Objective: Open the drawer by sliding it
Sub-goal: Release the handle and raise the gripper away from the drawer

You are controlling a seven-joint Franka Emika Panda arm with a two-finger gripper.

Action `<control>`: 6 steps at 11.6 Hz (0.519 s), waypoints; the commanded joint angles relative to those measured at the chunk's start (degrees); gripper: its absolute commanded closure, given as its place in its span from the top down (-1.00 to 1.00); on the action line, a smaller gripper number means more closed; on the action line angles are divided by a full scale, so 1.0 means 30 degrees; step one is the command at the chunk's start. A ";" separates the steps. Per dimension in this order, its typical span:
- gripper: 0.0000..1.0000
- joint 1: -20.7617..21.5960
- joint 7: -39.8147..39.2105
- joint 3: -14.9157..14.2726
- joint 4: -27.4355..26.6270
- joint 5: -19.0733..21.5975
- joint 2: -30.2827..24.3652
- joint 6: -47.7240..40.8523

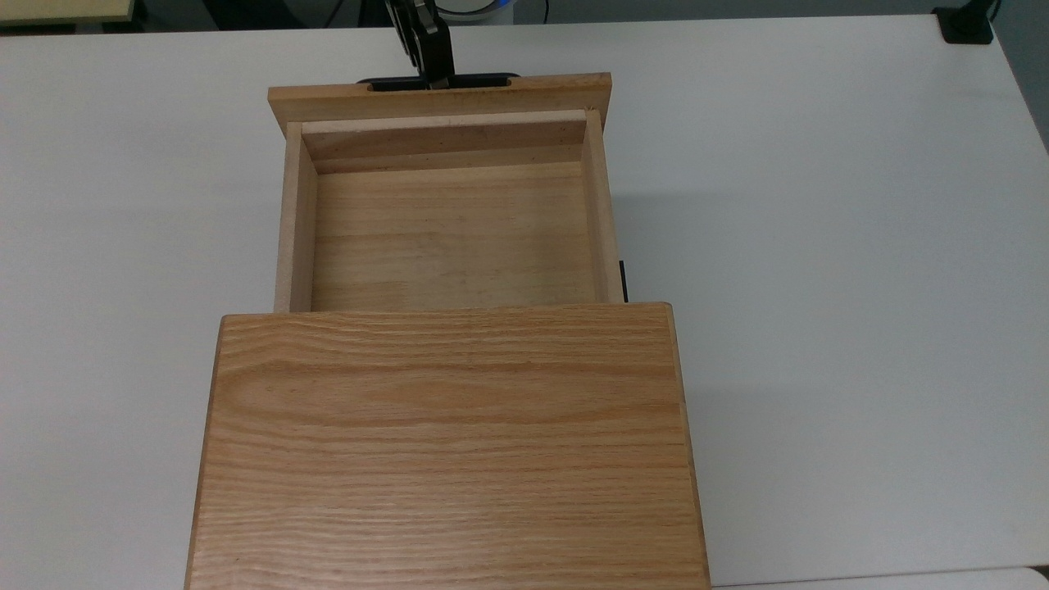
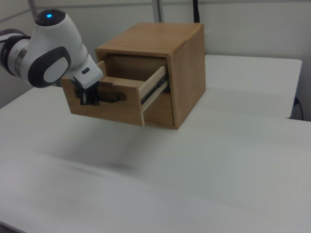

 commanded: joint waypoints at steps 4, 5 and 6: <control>1.00 0.0210 -0.4608 -0.0227 0.0869 0.0477 -0.0674 -0.3272; 1.00 0.0210 -0.6163 -0.0228 0.1744 0.0477 -0.0645 -0.5289; 1.00 0.0007 -0.8412 -0.0228 0.2710 0.0274 -0.0471 -0.7397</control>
